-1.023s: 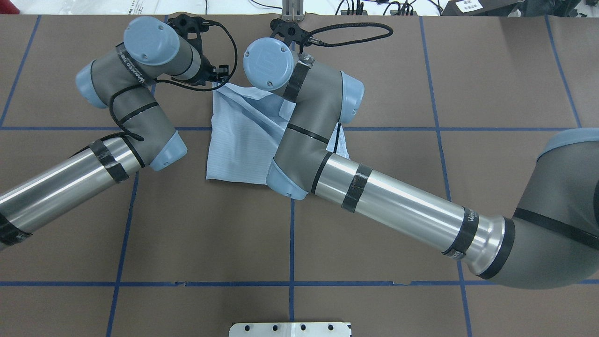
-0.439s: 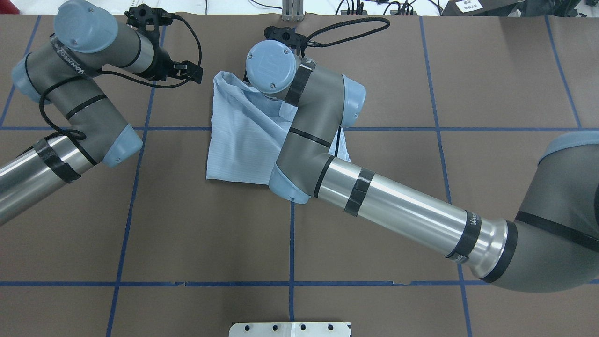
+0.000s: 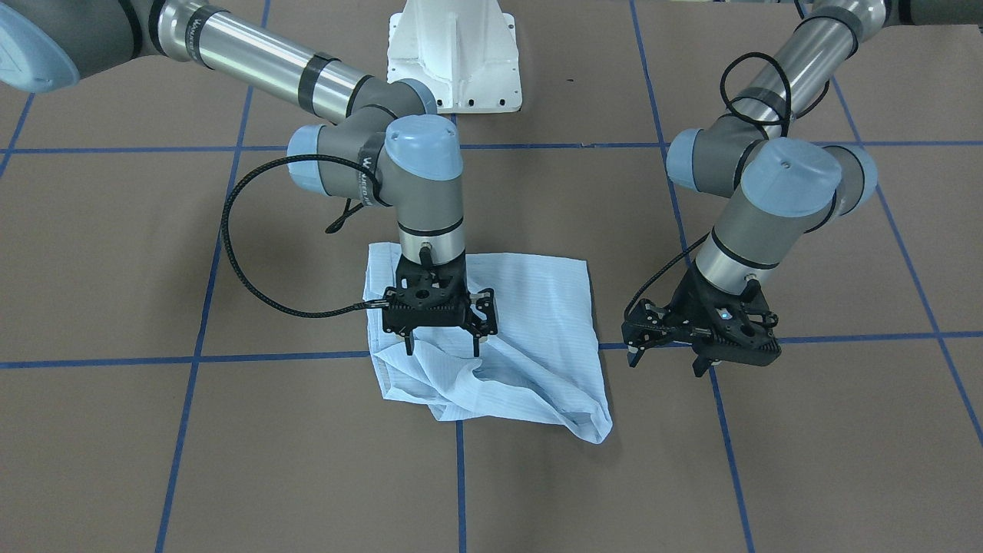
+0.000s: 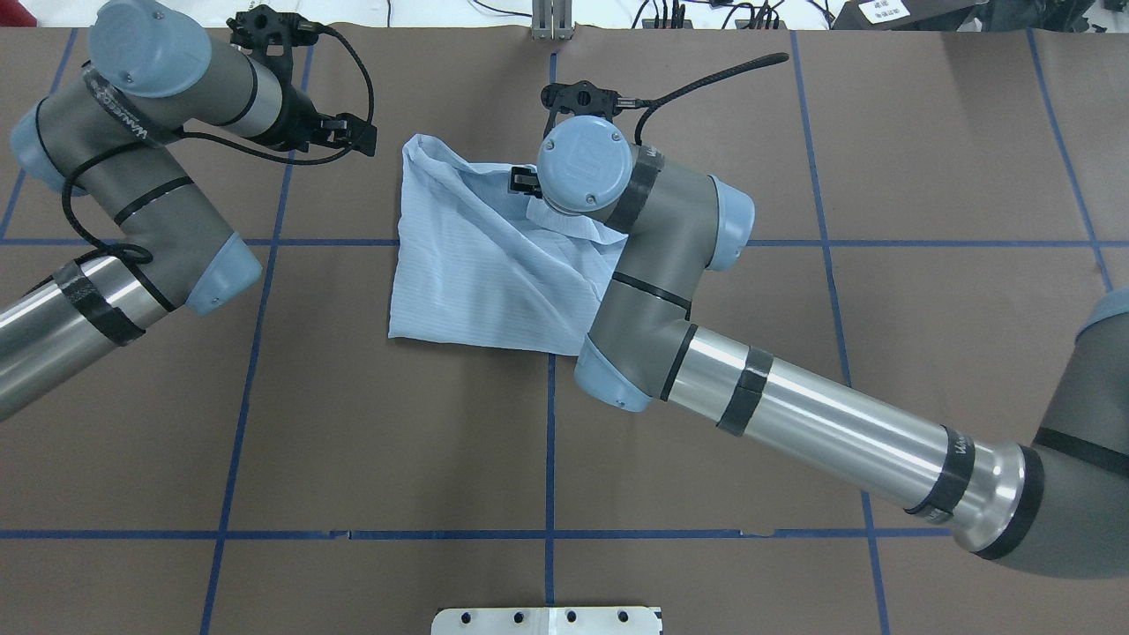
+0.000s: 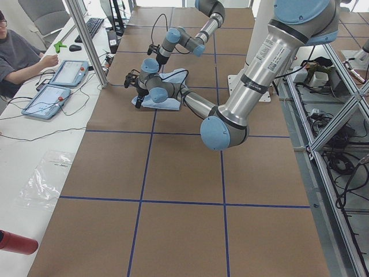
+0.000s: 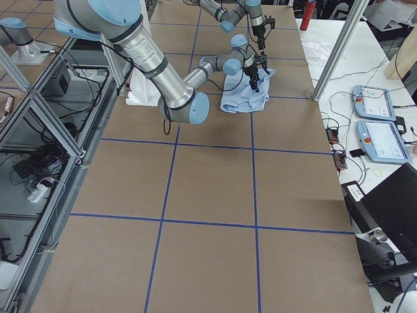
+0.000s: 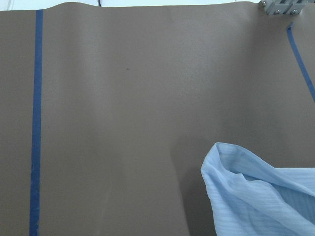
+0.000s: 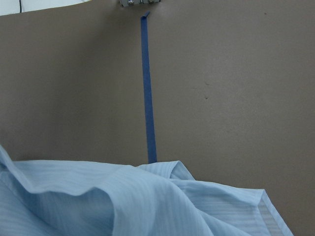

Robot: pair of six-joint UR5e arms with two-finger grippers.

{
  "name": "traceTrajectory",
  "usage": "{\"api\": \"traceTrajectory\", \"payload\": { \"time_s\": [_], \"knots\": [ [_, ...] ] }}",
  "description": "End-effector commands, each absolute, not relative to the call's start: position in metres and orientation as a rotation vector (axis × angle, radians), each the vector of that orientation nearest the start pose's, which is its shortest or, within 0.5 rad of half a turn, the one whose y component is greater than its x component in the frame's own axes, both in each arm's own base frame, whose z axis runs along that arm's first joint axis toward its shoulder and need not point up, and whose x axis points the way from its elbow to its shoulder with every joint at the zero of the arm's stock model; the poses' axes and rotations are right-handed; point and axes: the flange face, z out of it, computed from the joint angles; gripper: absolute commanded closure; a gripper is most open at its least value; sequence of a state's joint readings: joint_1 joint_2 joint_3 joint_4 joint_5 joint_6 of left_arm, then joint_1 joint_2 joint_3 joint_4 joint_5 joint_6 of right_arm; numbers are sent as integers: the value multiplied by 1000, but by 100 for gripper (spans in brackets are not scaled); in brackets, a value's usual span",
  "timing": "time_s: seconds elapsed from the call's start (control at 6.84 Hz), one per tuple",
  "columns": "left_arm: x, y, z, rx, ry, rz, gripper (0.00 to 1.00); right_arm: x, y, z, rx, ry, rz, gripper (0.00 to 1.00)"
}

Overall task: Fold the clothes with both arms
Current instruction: 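Release the fold and raise the left gripper away while the right gripper presses the fold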

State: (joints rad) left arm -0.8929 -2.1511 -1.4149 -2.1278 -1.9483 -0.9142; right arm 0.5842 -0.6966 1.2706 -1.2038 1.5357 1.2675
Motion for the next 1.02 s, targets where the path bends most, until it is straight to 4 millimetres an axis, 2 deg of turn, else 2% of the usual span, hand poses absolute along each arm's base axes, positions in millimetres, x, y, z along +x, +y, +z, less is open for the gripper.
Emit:
{"api": "traceTrajectory", "payload": {
  "time_s": [0.0, 0.15, 0.29, 0.44, 0.58, 0.73, 0.88],
  "knots": [
    [377, -624, 326, 431, 932, -32, 0, -590, -531, 235, 462, -920, 241, 3],
    [378, -623, 326, 430, 932, -31, 0, -594, -525, 233, 464, -953, 240, 18],
    [378, -624, 327, 430, 930, -32, 0, -598, -516, 241, 468, -968, 223, 29],
    [377, -624, 329, 428, 928, -34, 0, -597, -513, 250, 456, -969, 203, 30],
    [377, -622, 333, 427, 925, -34, 0, -594, -509, 250, 448, -981, 183, 31],
    [375, -623, 334, 426, 924, -36, 0, -594, -509, 244, 447, -985, 183, 39],
    [373, -620, 334, 428, 926, -35, 0, -599, -514, 244, 452, -969, 194, 43]
  ]
}}
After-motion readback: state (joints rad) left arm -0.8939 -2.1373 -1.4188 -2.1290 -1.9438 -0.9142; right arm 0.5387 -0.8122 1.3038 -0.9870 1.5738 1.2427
